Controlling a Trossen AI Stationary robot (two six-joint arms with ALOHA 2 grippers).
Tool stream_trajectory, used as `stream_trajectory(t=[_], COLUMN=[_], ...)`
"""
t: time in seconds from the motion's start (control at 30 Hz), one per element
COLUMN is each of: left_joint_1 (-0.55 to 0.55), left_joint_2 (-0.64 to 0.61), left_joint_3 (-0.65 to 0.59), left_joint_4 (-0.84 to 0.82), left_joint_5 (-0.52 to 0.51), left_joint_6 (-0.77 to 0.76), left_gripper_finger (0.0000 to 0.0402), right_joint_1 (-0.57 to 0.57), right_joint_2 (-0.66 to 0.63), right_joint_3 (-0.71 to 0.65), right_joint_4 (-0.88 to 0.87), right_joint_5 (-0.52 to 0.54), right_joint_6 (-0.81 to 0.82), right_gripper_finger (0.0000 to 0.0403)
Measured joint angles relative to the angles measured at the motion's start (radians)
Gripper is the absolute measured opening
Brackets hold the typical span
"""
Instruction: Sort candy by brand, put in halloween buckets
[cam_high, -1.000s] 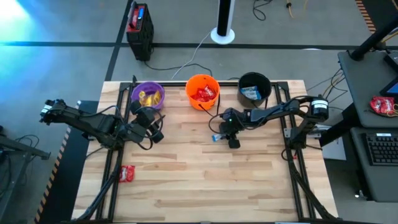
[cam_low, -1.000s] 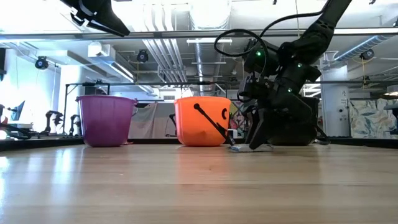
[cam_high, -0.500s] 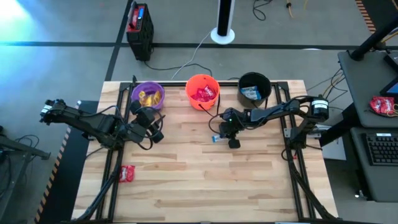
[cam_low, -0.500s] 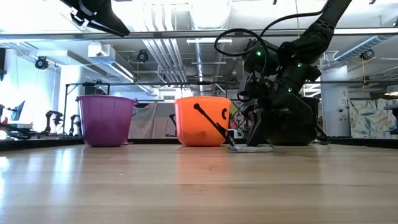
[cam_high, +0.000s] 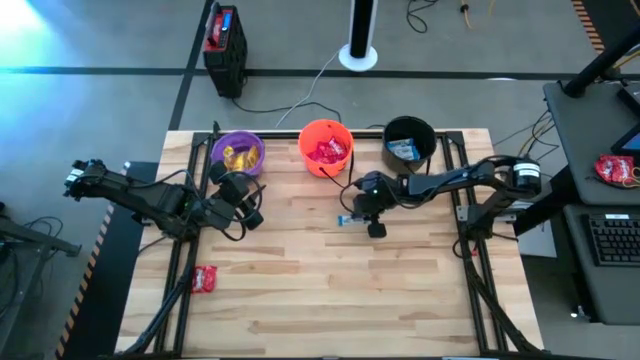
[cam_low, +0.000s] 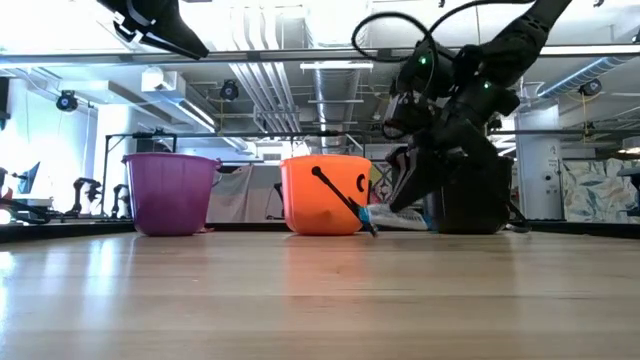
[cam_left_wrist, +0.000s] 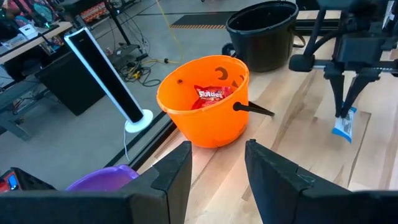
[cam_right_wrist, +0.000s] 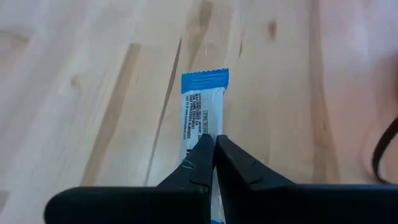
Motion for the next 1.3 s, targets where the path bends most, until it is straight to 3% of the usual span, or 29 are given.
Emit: stream_trajectory(t=[0.2, 0.33, 0.5, 0.73, 0.8, 1.0, 1.1, 1.3], left_joint_1=[0.000, 0.000, 0.000, 0.000, 0.000, 0.000, 0.000, 0.000], left_joint_2=[0.000, 0.000, 0.000, 0.000, 0.000, 0.000, 0.000, 0.000], left_joint_3=[0.000, -0.004, -0.004, -0.004, -0.004, -0.004, -0.004, -0.004], left_joint_4=[0.001, 0.004, 0.012, 0.033, 0.038, 0.056, 0.060, 0.061], left_joint_5=[0.000, 0.000, 0.000, 0.000, 0.000, 0.000, 0.002, 0.008], left_joint_6=[0.000, 0.000, 0.000, 0.000, 0.000, 0.000, -0.001, -0.004], left_gripper_finger=[0.0134, 0.0134, 0.0134, 0.0134, 0.0134, 0.0134, 0.0134, 0.0134], right_joint_1=[0.015, 0.017, 0.017, -0.001, -0.022, -0.111, -0.176, -0.284], right_joint_2=[-0.075, -0.168, -0.302, -0.372, -0.365, -0.324, -0.309, -0.322], right_joint_3=[-0.001, -0.001, -0.001, 0.001, 0.001, 0.001, 0.001, 0.001], right_joint_4=[0.004, 0.004, 0.000, -0.005, -0.019, -0.043, -0.052, -0.139], right_joint_5=[0.088, 0.267, 0.602, 1.355, 1.473, 1.483, 1.472, 1.134], right_joint_6=[0.015, 0.050, 0.046, 0.123, 0.154, 0.248, 0.394, 0.586], right_gripper_finger=[0.0008, 0.0008, 0.0008, 0.0008, 0.0008, 0.0009, 0.0009, 0.0037])
